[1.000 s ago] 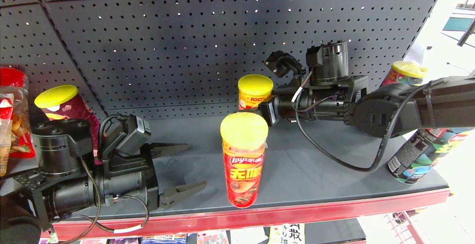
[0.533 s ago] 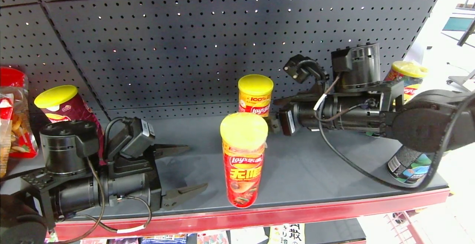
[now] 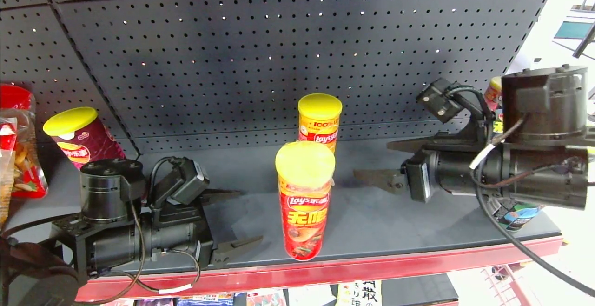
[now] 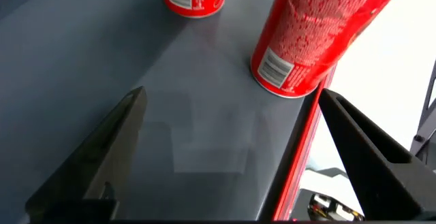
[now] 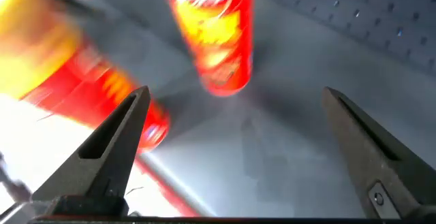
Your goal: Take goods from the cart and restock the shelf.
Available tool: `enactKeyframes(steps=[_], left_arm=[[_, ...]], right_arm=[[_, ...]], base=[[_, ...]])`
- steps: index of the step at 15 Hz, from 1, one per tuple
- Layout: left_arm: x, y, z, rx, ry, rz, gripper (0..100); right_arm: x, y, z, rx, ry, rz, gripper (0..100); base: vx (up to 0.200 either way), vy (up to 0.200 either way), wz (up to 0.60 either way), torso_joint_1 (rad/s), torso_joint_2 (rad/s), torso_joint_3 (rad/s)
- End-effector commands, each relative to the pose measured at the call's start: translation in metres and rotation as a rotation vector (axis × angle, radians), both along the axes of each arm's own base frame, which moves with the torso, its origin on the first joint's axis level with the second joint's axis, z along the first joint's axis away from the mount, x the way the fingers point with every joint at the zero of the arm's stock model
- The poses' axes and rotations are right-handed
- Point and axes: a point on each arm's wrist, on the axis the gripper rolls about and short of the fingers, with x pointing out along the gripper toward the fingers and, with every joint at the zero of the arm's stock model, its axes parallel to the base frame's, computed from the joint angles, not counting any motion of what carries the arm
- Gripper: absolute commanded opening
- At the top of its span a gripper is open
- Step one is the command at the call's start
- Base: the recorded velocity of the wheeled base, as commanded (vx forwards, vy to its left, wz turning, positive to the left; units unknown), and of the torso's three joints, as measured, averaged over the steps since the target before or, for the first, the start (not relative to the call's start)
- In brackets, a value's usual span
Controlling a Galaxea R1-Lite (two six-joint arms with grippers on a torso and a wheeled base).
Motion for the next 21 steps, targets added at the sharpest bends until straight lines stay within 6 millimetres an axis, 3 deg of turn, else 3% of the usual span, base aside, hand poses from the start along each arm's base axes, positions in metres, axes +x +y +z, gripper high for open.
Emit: enactKeyframes(steps=[1, 8, 21], left_arm=[[0.003, -0.004, -0.008, 0.013, 0.028, -0.010, 100], [0.014, -0.015, -0.020, 0.039, 0.040, -0.041, 100], [0.037, -0.034, -0.025, 0.037, 0.023, -0.063, 100]], right_arm=[[-0.039, -0.017, 0.008, 0.029, -0.038, 0.030, 100], [-0.058, -0.022, 0.026, 0.077, -0.107, 0.056, 100], [-0.059, -0.023, 0.027, 0.092, -0.098, 0.047, 100]], base=[[0.000, 0.000, 0.00, 0.000, 0.00, 0.000], [0.000, 0.000, 0.00, 0.000, 0.00, 0.000], [0.000, 0.000, 0.00, 0.000, 0.00, 0.000]])
